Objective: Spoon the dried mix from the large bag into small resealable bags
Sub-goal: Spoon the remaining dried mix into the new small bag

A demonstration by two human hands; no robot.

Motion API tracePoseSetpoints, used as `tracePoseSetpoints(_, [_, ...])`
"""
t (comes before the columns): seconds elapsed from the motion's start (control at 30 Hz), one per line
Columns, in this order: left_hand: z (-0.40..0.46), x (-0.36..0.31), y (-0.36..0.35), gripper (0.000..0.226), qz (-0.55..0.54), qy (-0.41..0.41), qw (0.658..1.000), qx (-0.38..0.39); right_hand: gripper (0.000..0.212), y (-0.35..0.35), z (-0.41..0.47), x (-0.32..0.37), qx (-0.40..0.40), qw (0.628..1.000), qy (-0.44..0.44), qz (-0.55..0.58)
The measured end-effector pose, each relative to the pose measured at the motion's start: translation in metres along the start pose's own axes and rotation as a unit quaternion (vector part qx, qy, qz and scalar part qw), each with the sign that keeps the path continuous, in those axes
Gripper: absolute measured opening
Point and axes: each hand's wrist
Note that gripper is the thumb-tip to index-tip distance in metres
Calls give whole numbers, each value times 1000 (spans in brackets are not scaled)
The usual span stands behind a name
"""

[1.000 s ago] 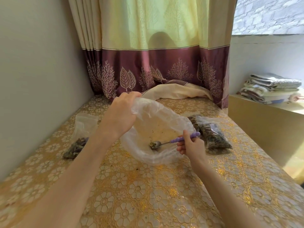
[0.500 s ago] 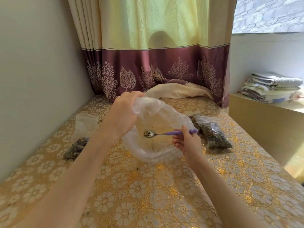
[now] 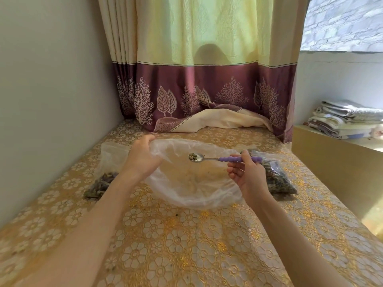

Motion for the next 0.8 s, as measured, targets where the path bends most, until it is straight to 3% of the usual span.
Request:
tracePoseSetpoints(0.1, [-3,16,2,74,-9,-16,1000,-2,39,-8,3,6,13,1000,6,-9])
tracePoseSetpoints(0.27, [-9,50,23,39,-91,-113,972,-185,41,-35,9,8,45,999,16,-8])
tracePoseSetpoints(0.4, [-4,93,40,48,-107,-56,966,-231,46,-68,13,4,87,996,21,-18])
tracePoseSetpoints(0.57, [-5,140,39,100,-79,65,991,-88,63,-116,16,-9,148,989,12,-18])
tracePoseSetpoints(0.63, [-3,148,37,115,-87,98,991,-39,61,-133,18,-14,164,986,8,-13])
tracePoseSetpoints(0.8, [9,160,35,115,-67,126,990,-4,49,-164,24,-29,216,976,-1,-40])
Point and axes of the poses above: each hand's wrist, its own z-axis towards the middle knuckle, its own y-axis out of the back of the hand, x = y × z, and after that the axes turned 14 degrees about y, right-handed
